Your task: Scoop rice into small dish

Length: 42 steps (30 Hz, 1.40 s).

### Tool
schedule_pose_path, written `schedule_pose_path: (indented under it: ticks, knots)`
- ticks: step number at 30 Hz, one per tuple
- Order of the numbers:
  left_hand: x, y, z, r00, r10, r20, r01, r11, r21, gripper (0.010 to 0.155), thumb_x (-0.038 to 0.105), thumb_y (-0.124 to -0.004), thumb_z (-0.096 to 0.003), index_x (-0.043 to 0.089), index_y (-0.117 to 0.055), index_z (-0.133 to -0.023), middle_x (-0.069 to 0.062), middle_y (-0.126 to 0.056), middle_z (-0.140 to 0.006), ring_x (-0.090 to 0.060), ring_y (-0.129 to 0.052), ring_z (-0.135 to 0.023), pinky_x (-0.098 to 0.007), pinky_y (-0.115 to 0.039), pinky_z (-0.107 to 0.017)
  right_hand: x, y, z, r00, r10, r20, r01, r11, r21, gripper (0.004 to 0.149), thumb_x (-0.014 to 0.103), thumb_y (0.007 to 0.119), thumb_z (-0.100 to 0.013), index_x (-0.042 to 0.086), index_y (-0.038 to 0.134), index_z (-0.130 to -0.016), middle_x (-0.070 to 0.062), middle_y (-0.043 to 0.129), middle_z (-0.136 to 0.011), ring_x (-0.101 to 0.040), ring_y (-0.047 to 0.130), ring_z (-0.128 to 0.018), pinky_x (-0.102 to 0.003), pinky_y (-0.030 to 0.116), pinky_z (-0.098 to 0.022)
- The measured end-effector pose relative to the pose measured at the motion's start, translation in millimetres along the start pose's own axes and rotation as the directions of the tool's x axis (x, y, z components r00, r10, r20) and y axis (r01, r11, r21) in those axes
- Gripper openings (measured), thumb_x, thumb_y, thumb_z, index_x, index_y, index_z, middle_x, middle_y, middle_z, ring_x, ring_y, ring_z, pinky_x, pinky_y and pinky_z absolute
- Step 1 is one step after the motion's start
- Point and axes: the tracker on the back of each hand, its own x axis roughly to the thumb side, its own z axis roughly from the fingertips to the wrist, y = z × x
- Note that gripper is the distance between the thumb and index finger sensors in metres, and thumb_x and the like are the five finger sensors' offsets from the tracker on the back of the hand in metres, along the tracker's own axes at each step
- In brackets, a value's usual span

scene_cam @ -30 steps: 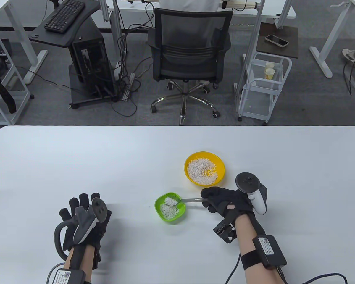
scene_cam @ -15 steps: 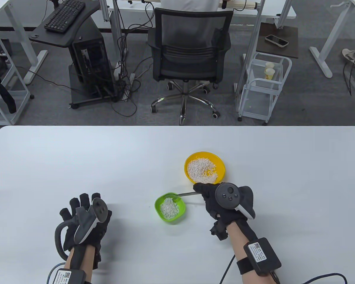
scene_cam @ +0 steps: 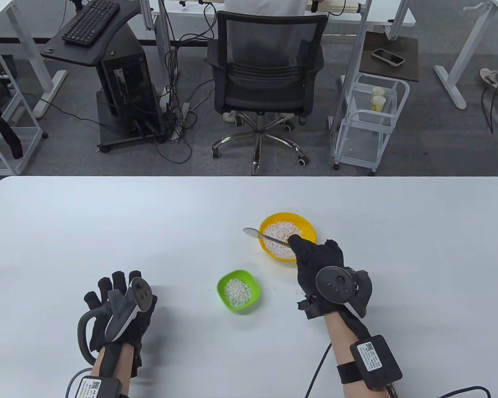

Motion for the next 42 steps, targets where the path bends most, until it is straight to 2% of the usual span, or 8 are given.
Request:
schedule_pose_path:
  ticks: [7, 12, 17, 24, 28, 32, 36, 42]
  knots:
    - [3.9, -2.8, -0.2, 1.0, -0.023, 0.001, 0.023, 1.0, -0.005, 0.073, 0.066, -0.06, -0.046, 0.045, -0.035, -0.111, 0.006, -0.038, -0.127, -0.027, -0.037, -0.119, -0.061, -0.031, -0.084, -44.7, 9.8, -0.8, 0.952, 0.224, -0.207, -0.224, 0.974, 0.023, 0.04, 0.02, 0.078, -0.053, 0.02, 0.083, -0.093, -0.009, 0.099, -0.084, -0.035, 0.097, -0.063, -0.071, 0.058, -0.067]
    - [4.6, -4.0, -0.8, 0.999, -0.032, 0.003, 0.032, 0.999, -0.014, 0.073, 0.066, -0.06, -0.0461, 0.044, -0.035, -0.111, 0.006, -0.038, -0.127, -0.027, -0.037, -0.119, -0.061, -0.031, -0.084, -40.6, 25.8, -2.8, 0.881, 0.471, -0.044, -0.47, 0.882, 0.028, 0.04, 0.022, 0.078, -0.053, 0.02, 0.083, -0.093, -0.008, 0.1, -0.084, -0.033, 0.098, -0.063, -0.069, 0.06, -0.066]
    - [4.6, -4.1, -0.4, 0.999, -0.036, -0.002, 0.036, 0.999, -0.02, 0.073, 0.066, -0.06, -0.0461, 0.044, -0.035, -0.111, 0.006, -0.038, -0.127, -0.028, -0.037, -0.119, -0.061, -0.031, -0.084, -39.5, 40.3, -1.8, 0.853, 0.522, 0.001, -0.521, 0.851, 0.061, 0.04, 0.022, 0.078, -0.053, 0.019, 0.083, -0.092, -0.008, 0.101, -0.083, -0.032, 0.1, -0.062, -0.069, 0.062, -0.065]
    - [4.3, -3.7, -0.4, 0.999, -0.032, 0.002, 0.032, 0.999, -0.02, 0.073, 0.066, -0.06, -0.0461, 0.044, -0.035, -0.111, 0.006, -0.038, -0.127, -0.028, -0.037, -0.119, -0.061, -0.032, -0.084, -52.5, 49.6, -2.1, 0.952, 0.249, -0.176, -0.207, 0.951, 0.229, 0.04, 0.02, 0.078, -0.052, 0.016, 0.084, -0.092, -0.011, 0.102, -0.08, -0.034, 0.1, -0.062, -0.071, 0.061, -0.063]
    - [4.2, -3.5, -0.5, 1.0, -0.024, 0.003, 0.024, 1.0, -0.017, 0.073, 0.066, -0.06, -0.0461, 0.044, -0.035, -0.111, 0.006, -0.038, -0.127, -0.027, -0.037, -0.119, -0.061, -0.031, -0.084, -59.8, 49.1, -0.7, 0.937, 0.052, -0.347, 0.041, 0.966, 0.255, 0.04, 0.018, 0.078, -0.052, 0.012, 0.085, -0.091, -0.015, 0.103, -0.078, -0.036, 0.1, -0.059, -0.072, 0.06, -0.062]
    - [5.2, -4.0, -0.6, 0.999, -0.032, 0.005, 0.032, 0.999, -0.022, 0.073, 0.066, -0.06, -0.0461, 0.044, -0.035, -0.111, 0.006, -0.038, -0.127, -0.027, -0.037, -0.119, -0.061, -0.031, -0.084, -69.5, 51.0, 2.5, 0.861, -0.114, -0.495, 0.267, 0.931, 0.249, 0.04, 0.016, 0.077, -0.052, 0.008, 0.085, -0.091, -0.019, 0.103, -0.075, -0.037, 0.099, -0.055, -0.073, 0.06, -0.06]
    - [5.5, -3.5, -0.4, 1.0, -0.027, 0.01, 0.027, 0.999, -0.018, 0.073, 0.066, -0.06, -0.0461, 0.044, -0.035, -0.111, 0.006, -0.038, -0.127, -0.027, -0.038, -0.119, -0.061, -0.032, -0.084, -79.2, 56.5, 8.0, 0.707, -0.265, -0.656, 0.482, 0.859, 0.173, 0.041, 0.014, 0.076, -0.053, 0.003, 0.083, -0.092, -0.024, 0.101, -0.073, -0.039, 0.098, -0.051, -0.074, 0.059, -0.06]
    - [4.9, -3.5, -0.4, 1.0, -0.02, 0.007, 0.02, 1.0, -0.019, 0.073, 0.066, -0.06, -0.0461, 0.044, -0.035, -0.111, 0.006, -0.038, -0.127, -0.027, -0.038, -0.119, -0.061, -0.032, -0.084, -85.8, 58.5, 15.5, 0.586, -0.309, -0.749, 0.532, 0.844, 0.068, 0.041, 0.01, 0.071, -0.053, 0.002, 0.081, -0.092, -0.027, 0.098, -0.073, -0.042, 0.095, -0.05, -0.075, 0.058, -0.059]
